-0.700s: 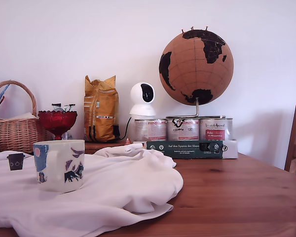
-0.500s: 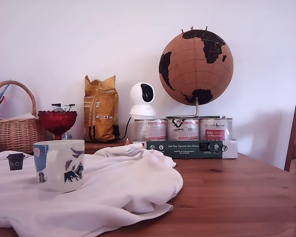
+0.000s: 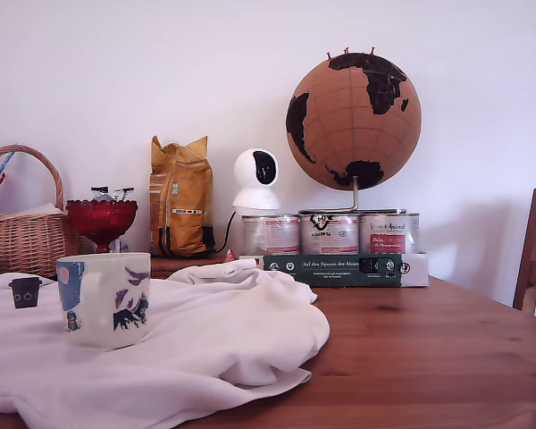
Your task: Pick the grey coffee capsule and place it inside the blue coffee cup
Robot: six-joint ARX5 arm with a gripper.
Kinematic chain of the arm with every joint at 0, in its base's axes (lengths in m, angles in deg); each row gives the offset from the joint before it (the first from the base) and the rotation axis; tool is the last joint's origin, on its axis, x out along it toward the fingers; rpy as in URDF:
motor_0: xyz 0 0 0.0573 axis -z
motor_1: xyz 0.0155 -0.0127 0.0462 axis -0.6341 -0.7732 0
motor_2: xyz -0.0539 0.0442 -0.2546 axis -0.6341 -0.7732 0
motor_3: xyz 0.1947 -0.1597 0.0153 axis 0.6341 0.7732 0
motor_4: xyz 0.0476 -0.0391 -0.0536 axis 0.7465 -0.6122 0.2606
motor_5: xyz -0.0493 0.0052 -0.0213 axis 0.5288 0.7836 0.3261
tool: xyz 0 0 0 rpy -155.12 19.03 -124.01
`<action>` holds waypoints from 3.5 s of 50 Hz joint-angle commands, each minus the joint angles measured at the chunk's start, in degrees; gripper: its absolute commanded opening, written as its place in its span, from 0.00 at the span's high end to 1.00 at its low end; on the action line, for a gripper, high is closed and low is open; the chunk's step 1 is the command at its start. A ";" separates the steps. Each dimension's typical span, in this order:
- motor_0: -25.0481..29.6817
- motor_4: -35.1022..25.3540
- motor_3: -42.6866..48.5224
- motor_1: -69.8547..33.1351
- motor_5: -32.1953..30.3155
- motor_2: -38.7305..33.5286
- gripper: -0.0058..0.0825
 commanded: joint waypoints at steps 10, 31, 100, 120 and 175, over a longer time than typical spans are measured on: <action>0.20 -4.48 -4.57 -11.76 3.28 4.00 0.96; 0.20 -12.00 -13.40 -51.56 -4.35 24.50 0.87; -1.11 -7.48 -27.41 -117.02 -15.26 49.46 0.38; -1.55 -15.21 -20.26 -115.75 -14.29 51.58 0.75; 15.93 -22.29 18.34 -90.75 -21.14 51.69 0.74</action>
